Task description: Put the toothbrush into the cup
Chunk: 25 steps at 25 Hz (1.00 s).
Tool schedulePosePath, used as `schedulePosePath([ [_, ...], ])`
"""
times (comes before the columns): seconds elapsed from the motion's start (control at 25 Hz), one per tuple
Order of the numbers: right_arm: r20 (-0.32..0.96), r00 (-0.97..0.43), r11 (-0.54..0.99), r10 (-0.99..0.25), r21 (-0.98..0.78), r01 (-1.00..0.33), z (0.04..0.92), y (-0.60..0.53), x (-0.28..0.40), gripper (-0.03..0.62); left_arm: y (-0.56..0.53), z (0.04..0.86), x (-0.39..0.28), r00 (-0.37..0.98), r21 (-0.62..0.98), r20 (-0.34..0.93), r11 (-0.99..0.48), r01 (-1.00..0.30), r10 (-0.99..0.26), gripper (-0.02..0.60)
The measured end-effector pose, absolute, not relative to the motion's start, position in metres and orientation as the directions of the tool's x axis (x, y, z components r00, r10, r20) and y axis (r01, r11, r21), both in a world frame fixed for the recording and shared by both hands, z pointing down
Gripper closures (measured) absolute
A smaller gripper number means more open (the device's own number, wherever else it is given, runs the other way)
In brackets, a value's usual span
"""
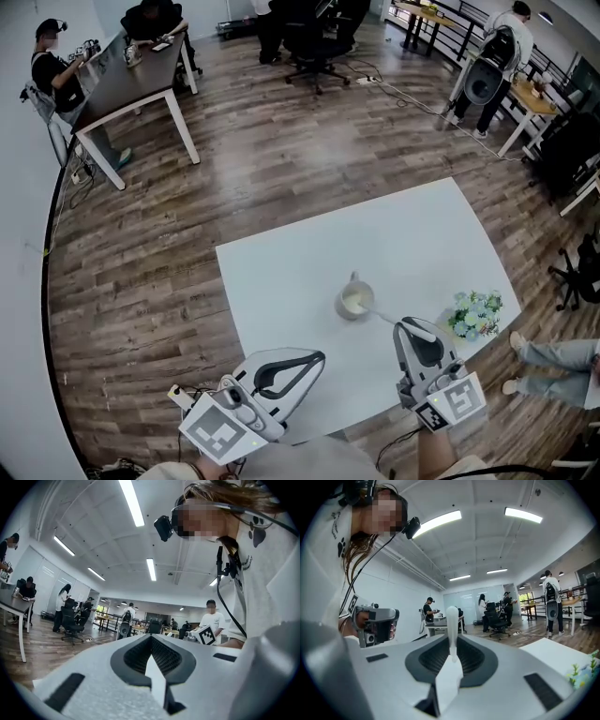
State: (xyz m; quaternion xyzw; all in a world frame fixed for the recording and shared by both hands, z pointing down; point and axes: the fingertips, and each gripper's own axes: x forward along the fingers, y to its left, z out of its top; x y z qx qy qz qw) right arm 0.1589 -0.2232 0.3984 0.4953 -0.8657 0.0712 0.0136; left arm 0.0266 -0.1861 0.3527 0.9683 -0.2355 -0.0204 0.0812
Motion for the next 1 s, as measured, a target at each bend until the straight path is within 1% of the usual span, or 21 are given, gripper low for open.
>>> schedulePosePath([
  [0.24, 0.148, -0.509, 0.498, -0.848, -0.11, -0.86, 0.427, -0.241, 0.165, 0.536, -0.197, 0.36, 0.04, 0.892, 0.188, 0.011, -0.875, -0.445, -0.451, 0.574],
  [0.6, 0.267, -0.503, 0.488, -0.822, -0.126, -0.864, 0.489, -0.265, 0.172, 0.536, -0.21, 0.373, 0.045, 0.891, 0.213, 0.037, -0.867, -0.45, -0.453, 0.574],
  [1.0, 0.315, -0.508, 0.496, -0.802, -0.124, -0.86, 0.511, -0.276, 0.167, 0.536, -0.22, 0.383, 0.053, 0.898, 0.242, 0.049, -0.868, -0.434, -0.436, 0.574],
])
